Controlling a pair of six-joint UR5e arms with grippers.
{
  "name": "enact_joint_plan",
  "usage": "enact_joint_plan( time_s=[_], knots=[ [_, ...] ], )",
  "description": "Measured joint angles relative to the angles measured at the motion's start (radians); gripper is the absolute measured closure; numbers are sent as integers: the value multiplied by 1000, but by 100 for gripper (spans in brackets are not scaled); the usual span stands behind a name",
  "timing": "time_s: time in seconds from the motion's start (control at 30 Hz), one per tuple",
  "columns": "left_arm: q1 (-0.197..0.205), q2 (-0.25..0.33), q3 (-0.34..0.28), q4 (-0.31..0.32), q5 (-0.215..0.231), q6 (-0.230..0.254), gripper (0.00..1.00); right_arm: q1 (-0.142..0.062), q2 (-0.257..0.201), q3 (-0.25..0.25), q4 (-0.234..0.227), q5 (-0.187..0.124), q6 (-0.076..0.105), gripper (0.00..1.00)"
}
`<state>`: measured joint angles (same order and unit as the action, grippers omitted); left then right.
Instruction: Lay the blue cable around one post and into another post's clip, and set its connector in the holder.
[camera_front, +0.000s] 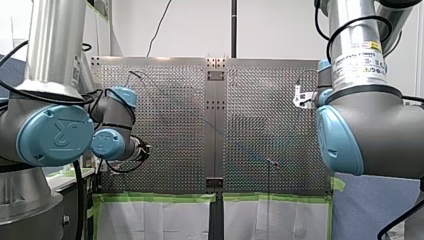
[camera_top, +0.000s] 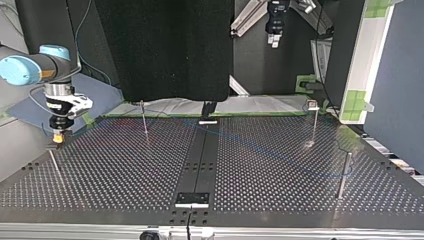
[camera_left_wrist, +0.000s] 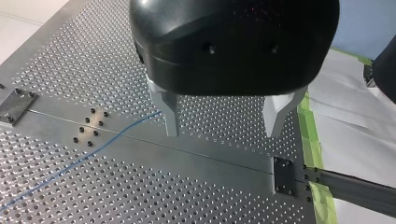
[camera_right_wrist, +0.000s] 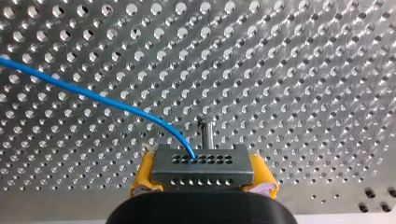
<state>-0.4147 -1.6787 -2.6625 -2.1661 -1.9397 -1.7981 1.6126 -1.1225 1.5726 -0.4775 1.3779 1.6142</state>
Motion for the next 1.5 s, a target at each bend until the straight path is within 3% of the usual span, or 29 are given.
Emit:
enact_joint_plan(
  time_s=[0.27,0.47,0.83,1.5],
  knots=[
    [0,0,0,0,0,-1,12,-19,0,0,4,-5,4,100],
    [0,0,0,-1,0,-1,12,-43,1,0,0,-42,11,100],
    [0,0,4,-2,3,-2,12,-77,0,-2,-21,-138,35,100],
    [3,0,9,-6,8,-3,12,-119,2,-15,-17,-203,58,100]
  ],
)
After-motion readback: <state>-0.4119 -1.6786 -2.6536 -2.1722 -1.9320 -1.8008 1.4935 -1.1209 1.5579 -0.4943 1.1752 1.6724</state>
